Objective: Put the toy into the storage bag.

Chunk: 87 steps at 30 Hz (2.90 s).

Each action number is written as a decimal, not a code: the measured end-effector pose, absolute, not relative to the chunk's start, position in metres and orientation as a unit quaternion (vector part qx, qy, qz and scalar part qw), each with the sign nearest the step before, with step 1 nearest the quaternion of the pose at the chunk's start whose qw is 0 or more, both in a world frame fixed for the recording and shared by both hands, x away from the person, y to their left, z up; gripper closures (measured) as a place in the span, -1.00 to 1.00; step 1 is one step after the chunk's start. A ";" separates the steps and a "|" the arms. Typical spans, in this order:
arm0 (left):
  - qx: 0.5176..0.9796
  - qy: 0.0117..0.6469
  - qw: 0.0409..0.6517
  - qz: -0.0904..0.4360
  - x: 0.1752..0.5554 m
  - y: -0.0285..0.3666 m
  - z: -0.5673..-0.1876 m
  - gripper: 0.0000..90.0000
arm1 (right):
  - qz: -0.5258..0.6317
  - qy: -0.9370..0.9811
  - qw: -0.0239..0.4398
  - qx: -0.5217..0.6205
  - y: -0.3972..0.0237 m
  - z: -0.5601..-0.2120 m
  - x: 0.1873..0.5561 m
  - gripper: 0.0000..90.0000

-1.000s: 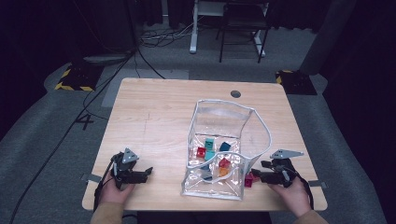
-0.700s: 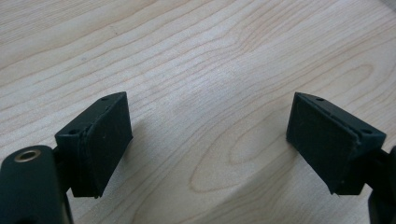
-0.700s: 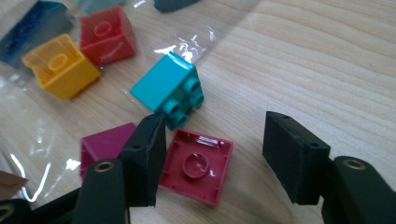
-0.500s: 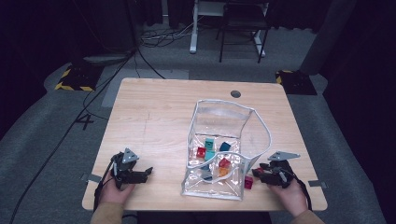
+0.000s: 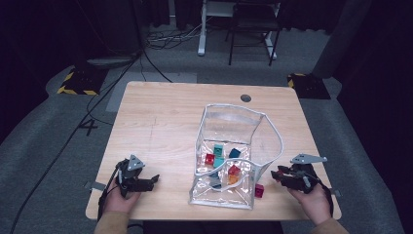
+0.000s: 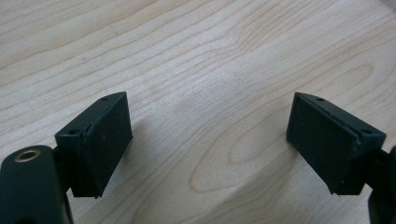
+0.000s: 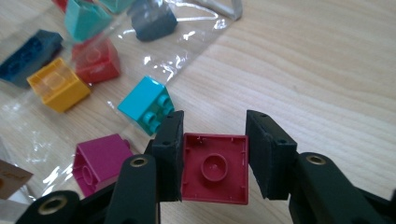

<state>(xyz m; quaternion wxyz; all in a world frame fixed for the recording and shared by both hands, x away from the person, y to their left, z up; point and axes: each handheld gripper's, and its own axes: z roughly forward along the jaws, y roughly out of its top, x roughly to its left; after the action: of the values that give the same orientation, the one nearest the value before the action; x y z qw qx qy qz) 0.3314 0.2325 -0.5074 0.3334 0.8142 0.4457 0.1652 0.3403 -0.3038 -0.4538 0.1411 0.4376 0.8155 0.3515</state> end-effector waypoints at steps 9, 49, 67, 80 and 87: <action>0.814 0.446 0.334 0.165 0.331 0.233 -0.507 -0.68 | 0.372 0.807 0.156 0.431 -0.313 -0.423 0.336 0.30; 0.814 0.446 0.334 0.165 0.332 0.232 -0.508 -0.68 | 0.451 0.793 0.178 0.368 -0.312 -0.310 0.336 0.30; 0.814 0.447 0.333 0.164 0.331 0.233 -0.507 -0.68 | 0.460 0.815 0.162 0.312 -0.257 -0.278 0.369 0.30; 0.813 0.448 0.334 0.165 0.331 0.232 -0.508 -0.68 | 0.457 0.823 0.151 0.302 -0.221 -0.271 0.394 0.30; 0.814 0.446 0.333 0.166 0.332 0.233 -0.507 -0.68 | 0.449 0.827 0.149 0.302 -0.204 -0.274 0.409 0.30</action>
<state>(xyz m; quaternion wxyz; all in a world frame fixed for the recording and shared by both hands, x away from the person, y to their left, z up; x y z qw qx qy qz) 0.3319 0.2327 -0.5075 0.3331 0.8137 0.4465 0.1662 0.4089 -0.2036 -0.2739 0.1488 0.3021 0.8274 0.4494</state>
